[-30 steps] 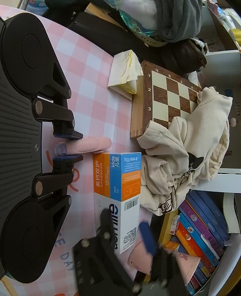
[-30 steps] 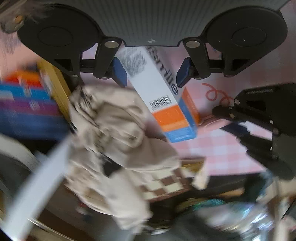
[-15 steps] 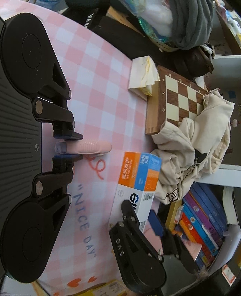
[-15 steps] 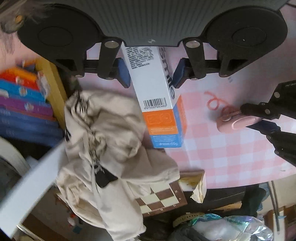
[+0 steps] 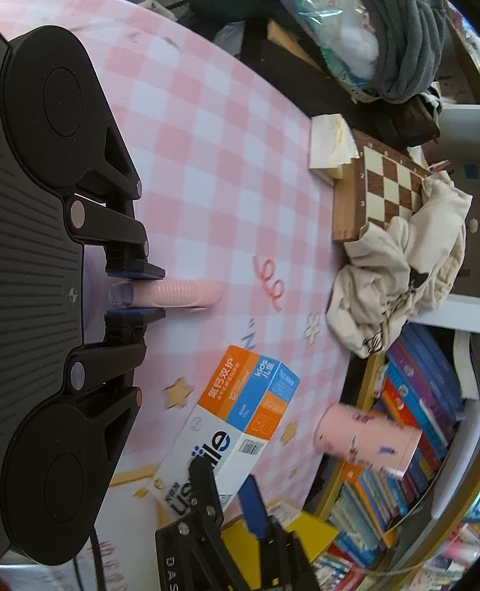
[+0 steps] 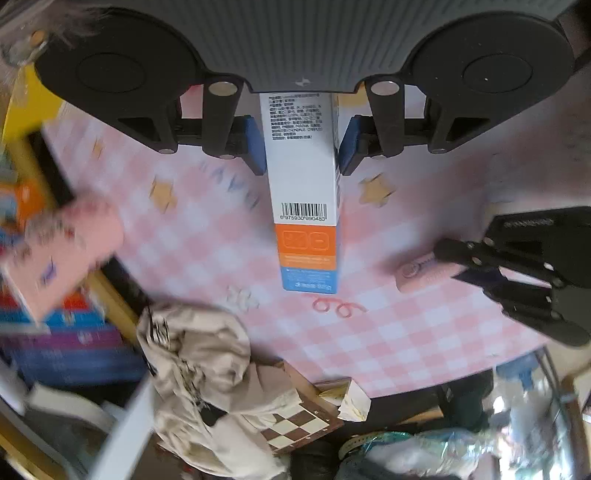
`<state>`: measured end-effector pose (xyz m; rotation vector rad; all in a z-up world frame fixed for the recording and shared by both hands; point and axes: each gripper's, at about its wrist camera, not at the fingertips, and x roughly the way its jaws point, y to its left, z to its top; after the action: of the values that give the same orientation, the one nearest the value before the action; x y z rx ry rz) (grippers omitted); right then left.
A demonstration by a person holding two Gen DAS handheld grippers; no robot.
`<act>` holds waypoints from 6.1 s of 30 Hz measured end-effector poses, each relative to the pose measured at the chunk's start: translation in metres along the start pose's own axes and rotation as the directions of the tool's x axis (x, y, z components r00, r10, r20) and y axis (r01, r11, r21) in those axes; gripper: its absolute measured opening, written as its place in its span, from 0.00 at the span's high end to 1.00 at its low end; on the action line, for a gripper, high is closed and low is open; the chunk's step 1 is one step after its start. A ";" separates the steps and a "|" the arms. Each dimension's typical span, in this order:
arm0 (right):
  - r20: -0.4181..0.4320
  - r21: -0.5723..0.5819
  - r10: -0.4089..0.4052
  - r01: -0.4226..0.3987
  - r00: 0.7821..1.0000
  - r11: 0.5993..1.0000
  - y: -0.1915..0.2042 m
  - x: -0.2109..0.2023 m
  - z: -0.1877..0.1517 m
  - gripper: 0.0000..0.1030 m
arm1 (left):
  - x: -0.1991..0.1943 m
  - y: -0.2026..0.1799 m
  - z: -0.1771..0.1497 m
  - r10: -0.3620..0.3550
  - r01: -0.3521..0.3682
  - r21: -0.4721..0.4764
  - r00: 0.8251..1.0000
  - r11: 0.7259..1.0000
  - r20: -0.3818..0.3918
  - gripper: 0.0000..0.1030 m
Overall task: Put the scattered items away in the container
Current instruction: 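Carry the pink stick and usmile box with both tools over the yellow box, then lower the usmile box into the yellow box with the right tool while the left lowers the stick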
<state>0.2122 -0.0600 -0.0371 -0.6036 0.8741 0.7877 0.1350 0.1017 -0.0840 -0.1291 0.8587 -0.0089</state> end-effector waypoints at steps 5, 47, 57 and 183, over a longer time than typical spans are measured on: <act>-0.016 0.081 0.033 -0.031 0.999 0.996 0.015 -0.019 -0.018 0.63 | -0.016 -0.006 -0.014 -0.024 0.024 -0.002 1.000 1.000 -0.009 0.87; 0.055 0.296 0.067 -0.081 0.996 0.952 0.026 -0.027 -0.039 0.64 | -0.056 -0.013 -0.006 -0.100 0.104 -0.058 0.993 0.993 0.065 0.87; 0.109 0.364 0.027 -0.065 0.994 0.929 0.028 -0.059 -0.048 0.64 | -0.079 -0.014 -0.010 -0.143 0.151 -0.084 0.985 0.985 0.100 0.87; 0.231 0.512 -0.196 0.053 0.953 0.858 -0.272 -0.114 -0.192 0.63 | 0.038 -0.364 0.100 -0.235 0.191 0.398 0.970 0.897 0.065 0.33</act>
<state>0.3017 -0.3980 0.0001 -0.0802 0.7309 0.4775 0.2514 -0.2506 -0.0050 0.1512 0.7124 -0.3757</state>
